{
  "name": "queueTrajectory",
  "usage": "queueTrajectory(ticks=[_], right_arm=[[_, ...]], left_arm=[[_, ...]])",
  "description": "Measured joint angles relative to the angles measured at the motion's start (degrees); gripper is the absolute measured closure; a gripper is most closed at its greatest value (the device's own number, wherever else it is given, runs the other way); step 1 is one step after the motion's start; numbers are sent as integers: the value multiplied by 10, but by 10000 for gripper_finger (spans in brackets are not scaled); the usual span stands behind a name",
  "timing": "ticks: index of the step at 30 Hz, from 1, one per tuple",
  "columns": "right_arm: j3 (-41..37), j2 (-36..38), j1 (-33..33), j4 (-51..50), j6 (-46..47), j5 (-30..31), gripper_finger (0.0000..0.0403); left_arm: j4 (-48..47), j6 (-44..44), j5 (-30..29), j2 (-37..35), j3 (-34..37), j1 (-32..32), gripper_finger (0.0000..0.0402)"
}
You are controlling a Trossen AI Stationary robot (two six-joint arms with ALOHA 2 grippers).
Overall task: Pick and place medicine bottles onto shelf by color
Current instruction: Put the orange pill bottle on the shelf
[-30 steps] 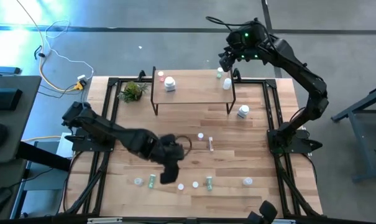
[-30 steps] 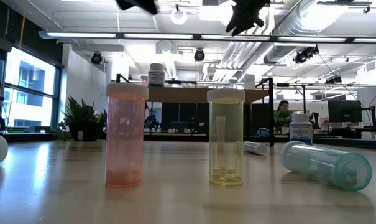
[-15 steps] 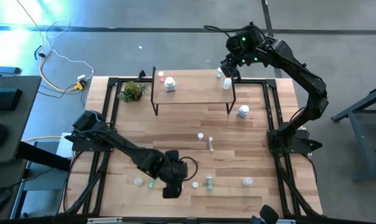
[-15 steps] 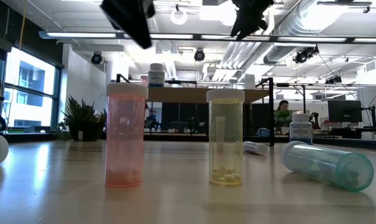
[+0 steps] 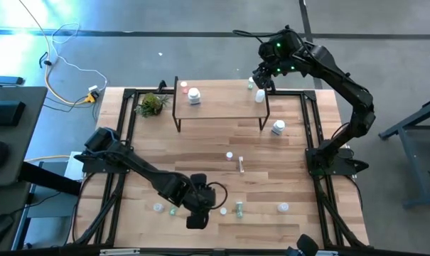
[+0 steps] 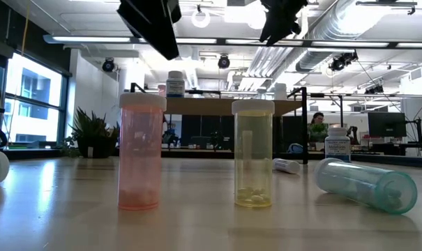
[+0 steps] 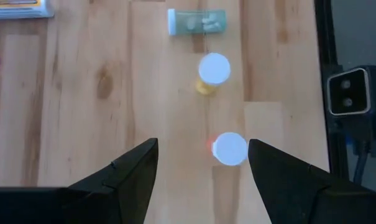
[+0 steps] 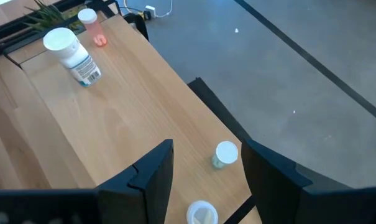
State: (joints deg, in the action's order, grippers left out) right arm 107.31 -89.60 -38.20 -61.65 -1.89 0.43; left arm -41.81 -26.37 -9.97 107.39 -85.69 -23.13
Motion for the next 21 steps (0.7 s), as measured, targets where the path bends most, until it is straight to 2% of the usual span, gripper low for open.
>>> queueTrajectory(ticks=[11,21], right_arm=[[0,0,0,-3,6,0,222],[0,0,0,-3,10,0,222]], left_arm=[[117,-30,3,0,76,-18,163],[132,-26,7,35,82,-25,163]])
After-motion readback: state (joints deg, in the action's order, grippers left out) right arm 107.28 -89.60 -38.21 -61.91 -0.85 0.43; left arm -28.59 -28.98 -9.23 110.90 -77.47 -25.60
